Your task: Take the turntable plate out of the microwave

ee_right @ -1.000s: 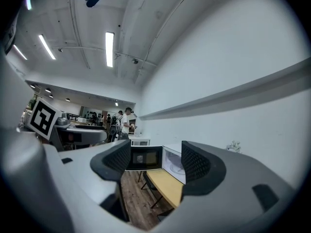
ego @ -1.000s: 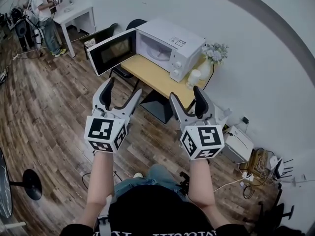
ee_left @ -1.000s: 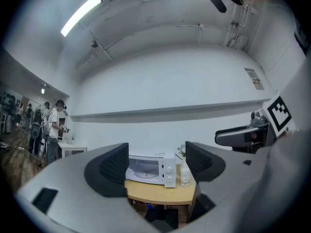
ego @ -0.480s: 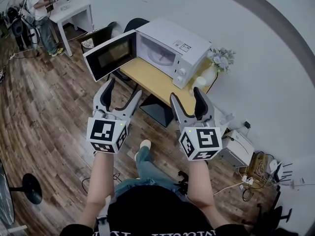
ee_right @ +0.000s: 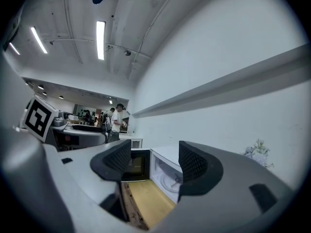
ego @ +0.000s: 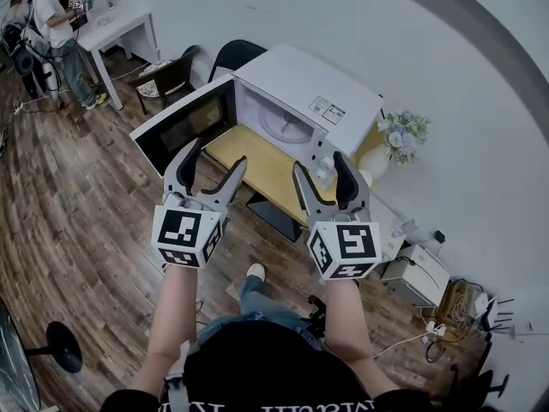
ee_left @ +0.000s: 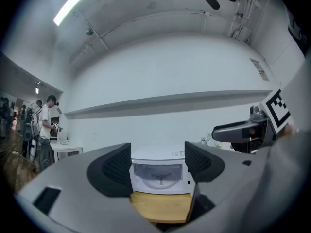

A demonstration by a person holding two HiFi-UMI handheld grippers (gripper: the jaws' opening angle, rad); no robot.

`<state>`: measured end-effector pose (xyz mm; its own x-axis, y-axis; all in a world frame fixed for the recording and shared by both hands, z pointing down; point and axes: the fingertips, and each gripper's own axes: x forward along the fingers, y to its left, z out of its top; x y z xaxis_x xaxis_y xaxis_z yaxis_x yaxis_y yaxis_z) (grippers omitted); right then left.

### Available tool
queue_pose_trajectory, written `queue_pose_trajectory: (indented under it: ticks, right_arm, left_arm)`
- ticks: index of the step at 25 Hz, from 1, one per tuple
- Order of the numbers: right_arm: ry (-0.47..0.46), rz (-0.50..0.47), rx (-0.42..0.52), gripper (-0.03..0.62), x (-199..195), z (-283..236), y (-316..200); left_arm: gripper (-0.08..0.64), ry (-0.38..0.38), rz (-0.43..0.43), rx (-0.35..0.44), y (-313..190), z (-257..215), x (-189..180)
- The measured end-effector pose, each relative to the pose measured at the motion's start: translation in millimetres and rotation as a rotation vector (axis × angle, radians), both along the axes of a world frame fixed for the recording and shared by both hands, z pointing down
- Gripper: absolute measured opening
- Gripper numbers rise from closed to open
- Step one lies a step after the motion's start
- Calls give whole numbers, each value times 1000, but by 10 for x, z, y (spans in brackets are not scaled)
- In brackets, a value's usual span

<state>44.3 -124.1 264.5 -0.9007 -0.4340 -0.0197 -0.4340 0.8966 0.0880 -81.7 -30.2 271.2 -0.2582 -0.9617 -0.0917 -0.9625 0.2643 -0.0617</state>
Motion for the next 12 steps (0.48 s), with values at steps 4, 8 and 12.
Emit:
queue_pose_trajectory:
  ticks: [4,8,12]
  right_arm:
    - [1,26,-1,318,-291,-61,-483]
    - [0,50,-11,318,-512,-83,-903]
    - [17,67,-32,318,-645,28,-1157]
  left_arm:
    - [348,21,35,1,-513,-55,-328]
    - [348,27,54,-7,-936,-79,-600]
    - [348,49,75,-26,-1248,14,-762]
